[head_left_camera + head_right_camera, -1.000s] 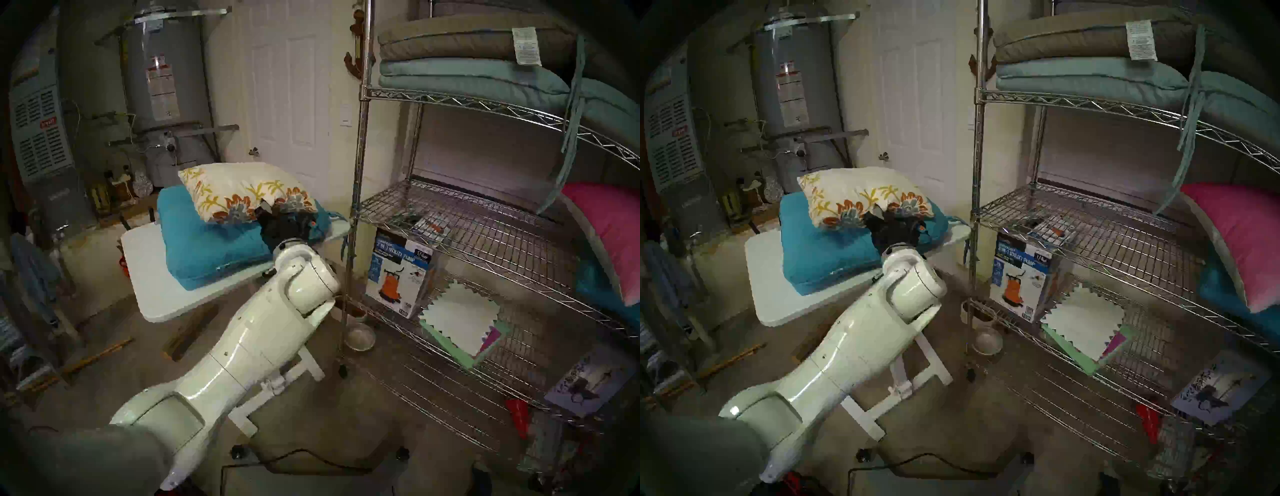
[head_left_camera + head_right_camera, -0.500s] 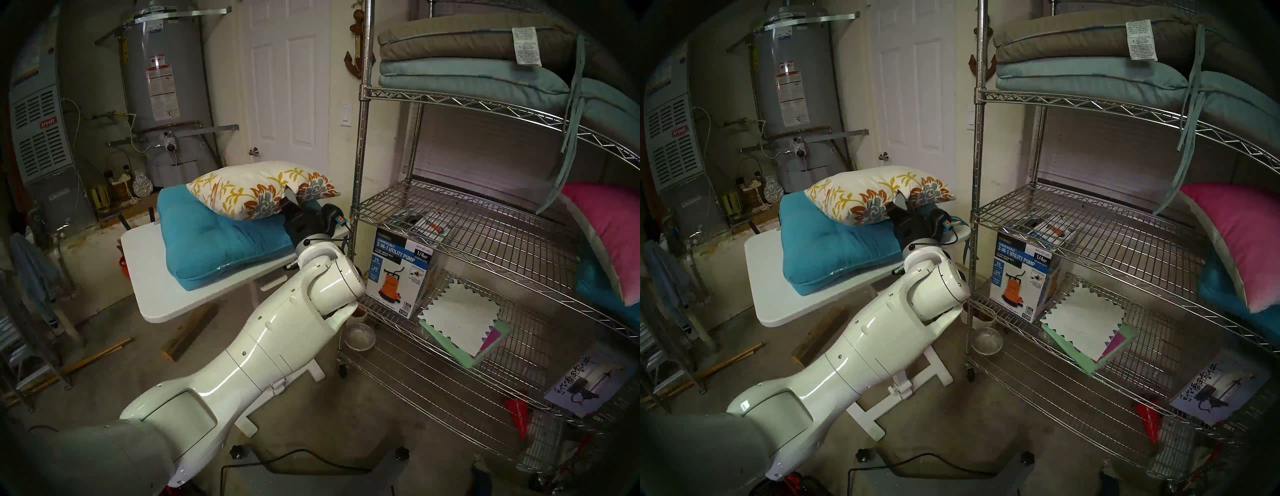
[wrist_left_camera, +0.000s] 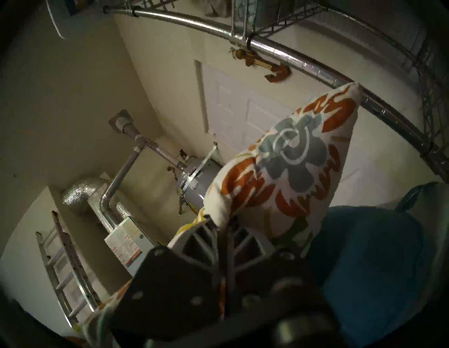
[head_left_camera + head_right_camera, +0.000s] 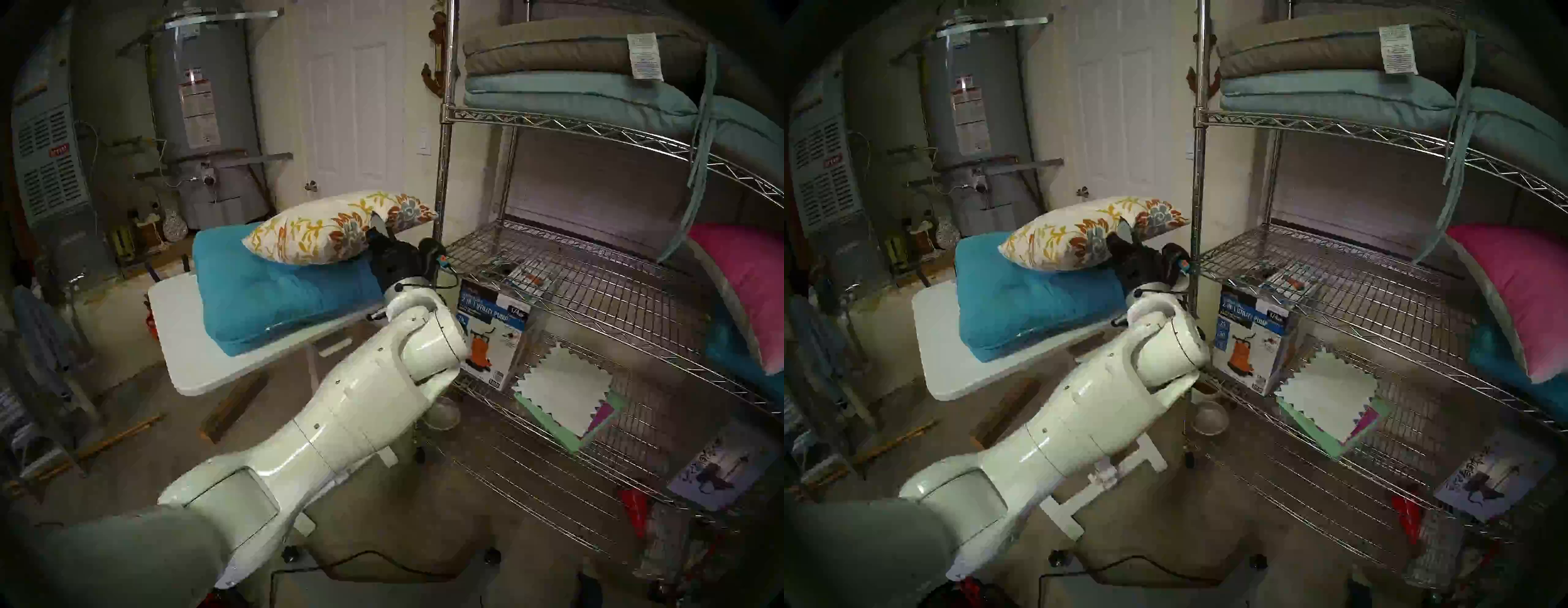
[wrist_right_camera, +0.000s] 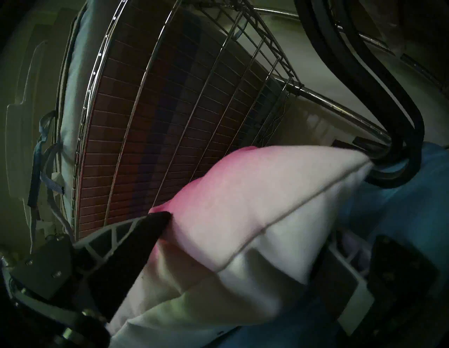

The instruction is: Put cushion on the shelf

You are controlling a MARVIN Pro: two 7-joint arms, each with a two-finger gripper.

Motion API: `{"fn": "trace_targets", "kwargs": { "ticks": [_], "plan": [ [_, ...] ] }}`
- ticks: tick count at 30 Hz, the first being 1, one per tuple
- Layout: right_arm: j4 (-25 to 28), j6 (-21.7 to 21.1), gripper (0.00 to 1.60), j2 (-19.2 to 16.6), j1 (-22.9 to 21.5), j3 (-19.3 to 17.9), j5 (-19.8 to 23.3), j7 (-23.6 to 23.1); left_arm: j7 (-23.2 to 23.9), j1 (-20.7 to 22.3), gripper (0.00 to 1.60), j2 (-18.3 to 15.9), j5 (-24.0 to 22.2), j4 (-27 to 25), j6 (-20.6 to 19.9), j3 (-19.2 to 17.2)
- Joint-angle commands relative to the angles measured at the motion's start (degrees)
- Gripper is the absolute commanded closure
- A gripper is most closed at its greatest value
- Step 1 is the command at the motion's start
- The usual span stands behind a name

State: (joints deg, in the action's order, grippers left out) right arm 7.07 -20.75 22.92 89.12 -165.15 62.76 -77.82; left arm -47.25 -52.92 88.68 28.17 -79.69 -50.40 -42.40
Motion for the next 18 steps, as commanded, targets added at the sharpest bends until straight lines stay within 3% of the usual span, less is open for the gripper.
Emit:
{"fn": "trace_targets", "kwargs": {
  "ticks": [1, 18],
  "plan": [
    [-0.67, -0.25, 0.00, 1.25, 0.49, 0.15, 0.02, 0.12, -0.66, 2.96, 1.60, 2.70, 0.94, -0.57, 0.31, 0.95],
    [-0.67, -0.26, 0.00, 1.24, 0.49, 0.15, 0.03, 0.12, 0.57, 4.88, 1.60, 7.63, 0.06, 3.63, 1.44, 4.96]
  ]
}}
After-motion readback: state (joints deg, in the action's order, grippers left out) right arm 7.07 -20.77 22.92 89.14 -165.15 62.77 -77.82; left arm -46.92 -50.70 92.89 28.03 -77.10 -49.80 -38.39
